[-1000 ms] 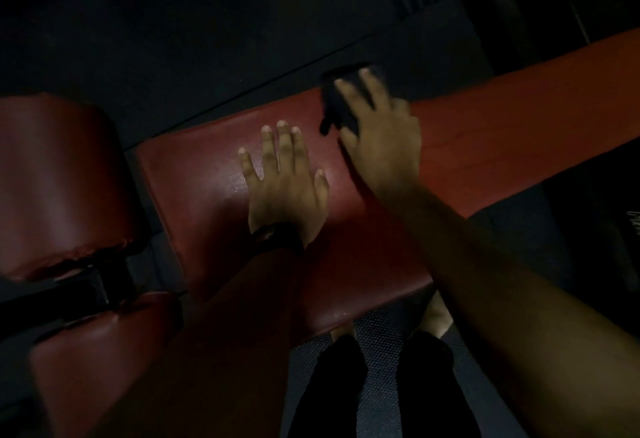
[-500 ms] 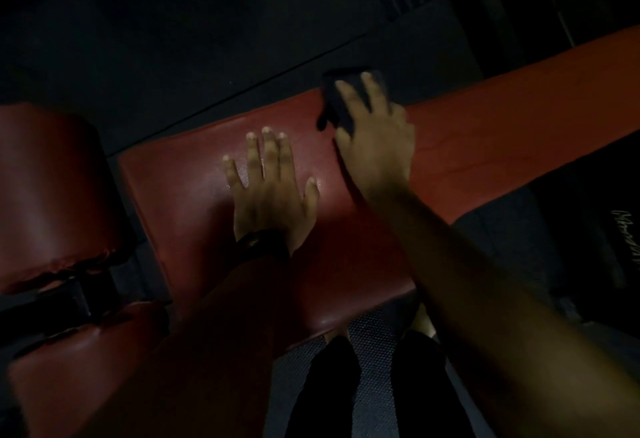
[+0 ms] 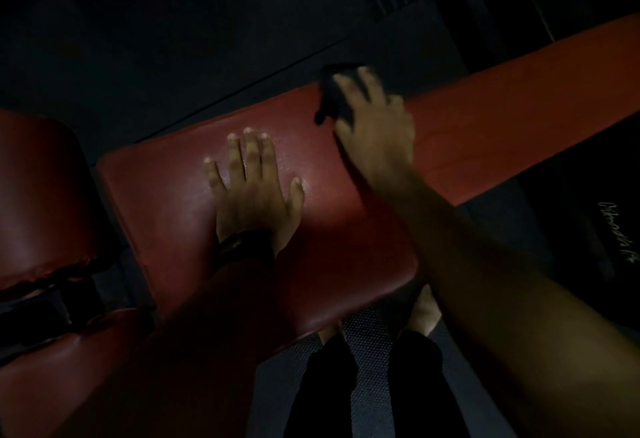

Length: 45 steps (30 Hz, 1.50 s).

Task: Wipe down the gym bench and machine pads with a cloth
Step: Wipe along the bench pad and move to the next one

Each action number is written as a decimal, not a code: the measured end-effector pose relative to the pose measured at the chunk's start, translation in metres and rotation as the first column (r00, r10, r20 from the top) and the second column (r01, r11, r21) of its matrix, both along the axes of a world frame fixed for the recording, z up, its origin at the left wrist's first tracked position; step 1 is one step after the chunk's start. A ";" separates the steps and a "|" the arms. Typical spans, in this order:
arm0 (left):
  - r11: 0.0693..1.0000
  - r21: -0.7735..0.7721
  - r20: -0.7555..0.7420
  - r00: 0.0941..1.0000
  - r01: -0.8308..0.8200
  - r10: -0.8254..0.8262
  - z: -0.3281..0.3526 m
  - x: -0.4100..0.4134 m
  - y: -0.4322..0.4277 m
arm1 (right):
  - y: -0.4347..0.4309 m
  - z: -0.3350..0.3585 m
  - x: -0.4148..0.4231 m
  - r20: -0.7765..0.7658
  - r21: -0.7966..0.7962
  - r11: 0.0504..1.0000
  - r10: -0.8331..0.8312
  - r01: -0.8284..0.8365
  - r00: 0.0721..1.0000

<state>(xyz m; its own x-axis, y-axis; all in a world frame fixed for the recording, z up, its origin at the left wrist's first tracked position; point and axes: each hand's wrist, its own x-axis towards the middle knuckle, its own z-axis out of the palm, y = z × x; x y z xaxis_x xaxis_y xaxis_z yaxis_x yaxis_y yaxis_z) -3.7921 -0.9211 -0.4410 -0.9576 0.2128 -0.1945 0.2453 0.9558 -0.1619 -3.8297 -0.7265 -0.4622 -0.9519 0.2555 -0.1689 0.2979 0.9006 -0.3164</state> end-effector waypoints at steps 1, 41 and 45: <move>1.000 -0.003 -0.007 1.000 -0.001 0.001 0.000 0.001 0.000 | 0.008 -0.003 -0.001 0.052 -0.033 0.987 -0.153 0.155 0.987; 0.988 0.068 0.163 0.979 -0.136 0.123 0.012 0.003 0.036 | 0.005 -0.004 0.118 -0.147 0.030 0.993 0.120 -0.117 0.982; 0.983 0.043 0.146 0.975 -0.177 0.169 0.003 0.001 0.058 | 0.023 -0.013 0.123 -0.011 -0.014 0.953 -0.304 0.303 0.953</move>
